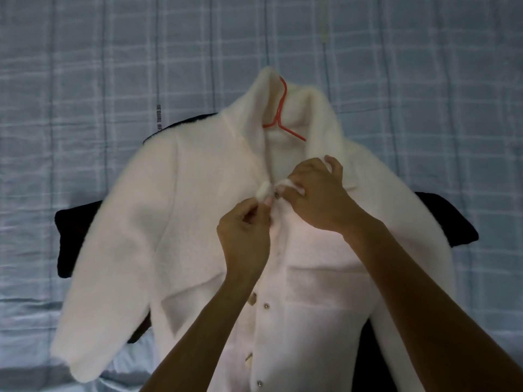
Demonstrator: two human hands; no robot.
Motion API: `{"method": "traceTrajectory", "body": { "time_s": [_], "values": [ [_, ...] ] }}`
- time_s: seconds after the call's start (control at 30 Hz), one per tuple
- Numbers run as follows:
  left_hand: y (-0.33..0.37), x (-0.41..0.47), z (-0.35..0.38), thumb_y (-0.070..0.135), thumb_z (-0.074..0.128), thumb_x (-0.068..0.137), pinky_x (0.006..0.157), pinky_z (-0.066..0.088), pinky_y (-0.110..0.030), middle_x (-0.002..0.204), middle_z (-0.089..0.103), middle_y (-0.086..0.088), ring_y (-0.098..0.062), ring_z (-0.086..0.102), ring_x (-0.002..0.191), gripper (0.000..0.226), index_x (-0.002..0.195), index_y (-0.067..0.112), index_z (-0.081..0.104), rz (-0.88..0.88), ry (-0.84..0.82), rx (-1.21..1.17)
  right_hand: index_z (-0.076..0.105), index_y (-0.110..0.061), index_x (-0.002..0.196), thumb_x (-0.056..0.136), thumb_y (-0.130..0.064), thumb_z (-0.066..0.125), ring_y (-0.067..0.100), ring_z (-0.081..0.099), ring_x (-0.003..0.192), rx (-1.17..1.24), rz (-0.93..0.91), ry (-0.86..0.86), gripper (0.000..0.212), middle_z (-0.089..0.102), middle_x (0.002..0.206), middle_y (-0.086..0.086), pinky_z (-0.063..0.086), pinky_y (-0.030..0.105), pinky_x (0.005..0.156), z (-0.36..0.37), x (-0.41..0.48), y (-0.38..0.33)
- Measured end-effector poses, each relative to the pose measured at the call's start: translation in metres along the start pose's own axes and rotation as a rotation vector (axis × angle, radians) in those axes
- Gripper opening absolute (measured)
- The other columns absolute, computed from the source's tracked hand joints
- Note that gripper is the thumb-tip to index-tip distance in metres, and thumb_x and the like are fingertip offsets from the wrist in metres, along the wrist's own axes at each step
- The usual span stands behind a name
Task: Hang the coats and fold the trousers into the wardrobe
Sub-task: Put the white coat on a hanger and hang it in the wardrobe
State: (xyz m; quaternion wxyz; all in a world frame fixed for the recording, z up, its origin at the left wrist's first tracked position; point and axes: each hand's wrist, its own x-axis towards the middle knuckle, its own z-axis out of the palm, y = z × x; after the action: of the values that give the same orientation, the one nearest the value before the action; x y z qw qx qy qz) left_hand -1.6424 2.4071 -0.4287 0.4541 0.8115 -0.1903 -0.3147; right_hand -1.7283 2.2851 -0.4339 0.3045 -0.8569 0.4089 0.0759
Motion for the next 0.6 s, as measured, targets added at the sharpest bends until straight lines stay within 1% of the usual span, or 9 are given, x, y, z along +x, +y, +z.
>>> {"method": "traceTrajectory", "body": {
  "time_s": [0.07,0.13,0.23,0.3,0.37,0.47,0.6],
  "values": [
    [0.000,0.001,-0.001,0.022,0.064,0.089,0.068,0.056,-0.042,0.058,0.064,-0.002,-0.024,0.062,0.061,0.024,0.067,0.015,0.068,-0.050,-0.005,-0.031,0.059,-0.014,0.102,0.098,-0.033,0.042,0.015,0.038,0.126,0.026,0.000,-0.106,0.027,0.056,0.120,0.000,-0.005,0.041,0.116,-0.002,-0.001,0.004],
    [0.000,0.002,-0.001,0.020,0.064,0.089,0.073,0.057,-0.044,0.060,0.066,-0.002,-0.022,0.064,0.062,0.020,0.070,0.019,0.070,-0.110,0.000,-0.079,0.058,-0.012,0.111,0.099,-0.031,0.041,0.016,0.038,0.126,0.040,-0.017,-0.159,0.029,0.055,0.123,0.001,-0.007,0.041,0.116,-0.003,0.000,0.008],
    [0.001,0.001,-0.001,0.019,0.062,0.090,0.074,0.057,-0.047,0.061,0.066,-0.003,-0.019,0.064,0.062,0.017,0.077,0.015,0.072,-0.159,0.007,-0.114,0.060,-0.014,0.102,0.098,-0.035,0.043,0.016,0.044,0.120,0.044,-0.006,-0.097,0.027,0.058,0.113,0.000,-0.002,0.043,0.117,0.001,0.001,0.009],
    [0.001,0.000,0.000,0.019,0.061,0.091,0.074,0.058,-0.046,0.061,0.066,-0.003,-0.019,0.064,0.062,0.019,0.079,0.010,0.072,-0.166,0.010,-0.124,0.060,-0.015,0.103,0.097,-0.037,0.044,0.016,0.044,0.120,0.054,0.025,-0.041,0.027,0.059,0.115,0.001,-0.002,0.043,0.117,0.006,0.000,0.007],
    [0.002,-0.002,0.001,0.020,0.062,0.090,0.074,0.058,-0.045,0.062,0.067,-0.004,-0.022,0.065,0.064,0.019,0.078,0.009,0.072,-0.172,0.010,-0.136,0.060,-0.013,0.106,0.097,-0.033,0.045,0.015,0.042,0.123,0.067,0.055,-0.010,0.026,0.057,0.119,0.002,-0.006,0.045,0.115,0.011,-0.003,0.004],
    [0.003,-0.003,0.002,0.021,0.065,0.089,0.074,0.058,-0.044,0.063,0.068,-0.004,-0.024,0.067,0.065,0.018,0.076,0.011,0.073,-0.174,0.012,-0.143,0.061,-0.013,0.106,0.096,-0.032,0.049,0.014,0.041,0.124,0.116,0.106,0.038,0.024,0.057,0.121,0.001,-0.010,0.045,0.114,0.016,-0.005,0.001],
    [0.002,-0.004,0.004,0.022,0.068,0.086,0.072,0.058,-0.043,0.064,0.070,-0.001,-0.022,0.068,0.065,0.013,0.075,0.018,0.074,-0.167,0.021,-0.136,0.059,-0.014,0.113,0.096,-0.036,0.048,0.015,0.042,0.127,0.135,0.164,0.046,0.030,0.056,0.127,0.001,-0.010,0.044,0.114,0.020,-0.008,-0.001]
  ]
}}
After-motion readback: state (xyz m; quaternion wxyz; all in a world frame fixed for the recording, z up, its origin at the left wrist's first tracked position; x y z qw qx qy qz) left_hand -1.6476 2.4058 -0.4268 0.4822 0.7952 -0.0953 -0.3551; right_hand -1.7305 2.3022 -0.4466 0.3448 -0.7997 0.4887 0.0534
